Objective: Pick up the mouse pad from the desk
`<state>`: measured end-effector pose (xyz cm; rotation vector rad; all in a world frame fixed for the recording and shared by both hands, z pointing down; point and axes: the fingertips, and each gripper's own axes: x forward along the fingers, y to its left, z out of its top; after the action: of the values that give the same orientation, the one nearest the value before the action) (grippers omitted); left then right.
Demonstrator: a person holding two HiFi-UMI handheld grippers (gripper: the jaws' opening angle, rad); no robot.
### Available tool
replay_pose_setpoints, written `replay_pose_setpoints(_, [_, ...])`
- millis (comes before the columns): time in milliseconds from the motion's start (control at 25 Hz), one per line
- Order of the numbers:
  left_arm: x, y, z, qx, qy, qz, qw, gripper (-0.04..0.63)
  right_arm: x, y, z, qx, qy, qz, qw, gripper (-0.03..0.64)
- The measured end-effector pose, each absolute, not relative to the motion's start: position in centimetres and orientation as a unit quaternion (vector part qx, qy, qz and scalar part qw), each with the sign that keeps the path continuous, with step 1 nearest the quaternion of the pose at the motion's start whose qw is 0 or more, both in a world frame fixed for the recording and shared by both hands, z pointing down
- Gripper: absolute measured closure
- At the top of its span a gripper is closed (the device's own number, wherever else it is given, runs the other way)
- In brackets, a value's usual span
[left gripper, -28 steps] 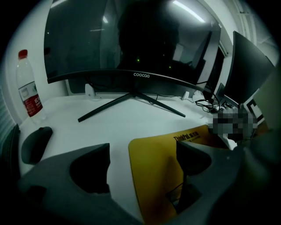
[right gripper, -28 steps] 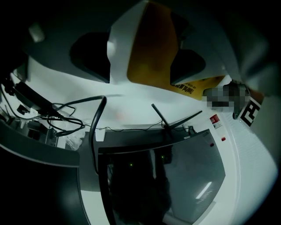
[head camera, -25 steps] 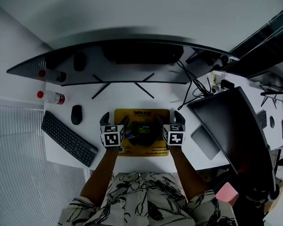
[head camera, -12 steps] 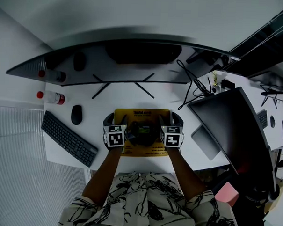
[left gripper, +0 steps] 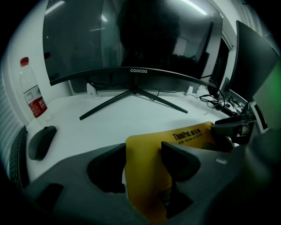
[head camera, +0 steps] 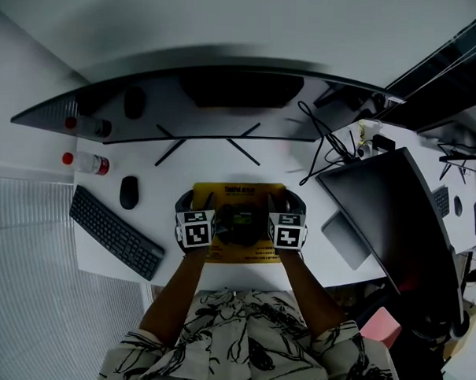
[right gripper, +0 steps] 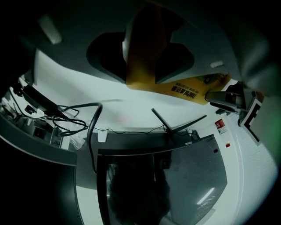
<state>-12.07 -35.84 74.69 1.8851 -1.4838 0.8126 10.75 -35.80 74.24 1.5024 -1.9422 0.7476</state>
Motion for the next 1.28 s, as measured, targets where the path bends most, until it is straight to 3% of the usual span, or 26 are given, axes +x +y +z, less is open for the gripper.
replay_pose_setpoints(320, [-11.6,-35.6,75.0,0.713,-0.552,0.310,0.301,0.397,9.8,-35.6,74.1,0.546,-0.735,0.273,0.294,0.485])
replay_pose_setpoints(560, [-9.8,-35.6,74.3,0.746,-0.521,0.312,0.274,0.512,9.3,-35.5,74.2,0.524,-0.750,0.283,0.287,0.522])
replay_pose_setpoints(1280, [-9.0,-35.1,71.5,0.775,-0.498,0.297,0.251,0.535,9.0,-34.9,71.5,0.528,-0.760,0.262,0.273,0.537])
